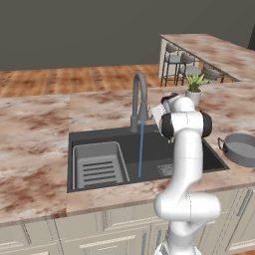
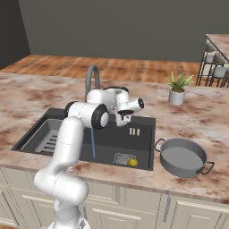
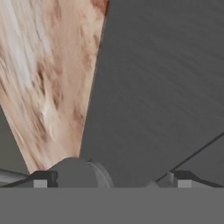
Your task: Dump the lemon from the pot into the sink. Then turn on the water and wash the lemon. Then turn off the water and put the lemon back in the pot.
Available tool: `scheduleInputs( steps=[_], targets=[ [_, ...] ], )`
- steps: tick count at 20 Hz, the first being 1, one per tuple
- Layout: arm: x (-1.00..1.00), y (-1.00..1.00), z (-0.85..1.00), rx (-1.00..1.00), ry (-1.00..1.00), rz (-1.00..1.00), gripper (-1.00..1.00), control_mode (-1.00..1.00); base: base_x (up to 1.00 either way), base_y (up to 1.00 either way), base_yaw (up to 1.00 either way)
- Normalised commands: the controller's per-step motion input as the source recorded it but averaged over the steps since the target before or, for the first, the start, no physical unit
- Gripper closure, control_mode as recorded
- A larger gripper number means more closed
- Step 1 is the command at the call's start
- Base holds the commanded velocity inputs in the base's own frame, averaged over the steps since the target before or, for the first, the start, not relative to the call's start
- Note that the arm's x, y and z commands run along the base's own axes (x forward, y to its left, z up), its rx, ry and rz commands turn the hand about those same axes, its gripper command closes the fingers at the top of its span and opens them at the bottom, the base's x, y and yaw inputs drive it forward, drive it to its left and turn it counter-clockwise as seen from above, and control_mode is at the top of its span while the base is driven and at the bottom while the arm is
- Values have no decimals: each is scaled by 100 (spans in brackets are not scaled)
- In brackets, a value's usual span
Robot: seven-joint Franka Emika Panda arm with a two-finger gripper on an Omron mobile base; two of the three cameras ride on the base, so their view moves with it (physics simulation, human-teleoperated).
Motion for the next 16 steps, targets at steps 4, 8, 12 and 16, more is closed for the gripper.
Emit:
scheduleInputs(
  steps=[4, 8, 12, 16],
  targets=[
    [4, 9, -3, 0, 0, 0, -100, -100, 0, 0, 0],
    [3, 7, -4, 0, 0, 0, -100, -100, 0, 0, 0],
    [2, 19, -2, 0, -1, 0, -100, -100, 0, 0, 0],
    [9, 30, 0, 0, -1, 0, -100, -100, 0, 0, 0]
  ],
)
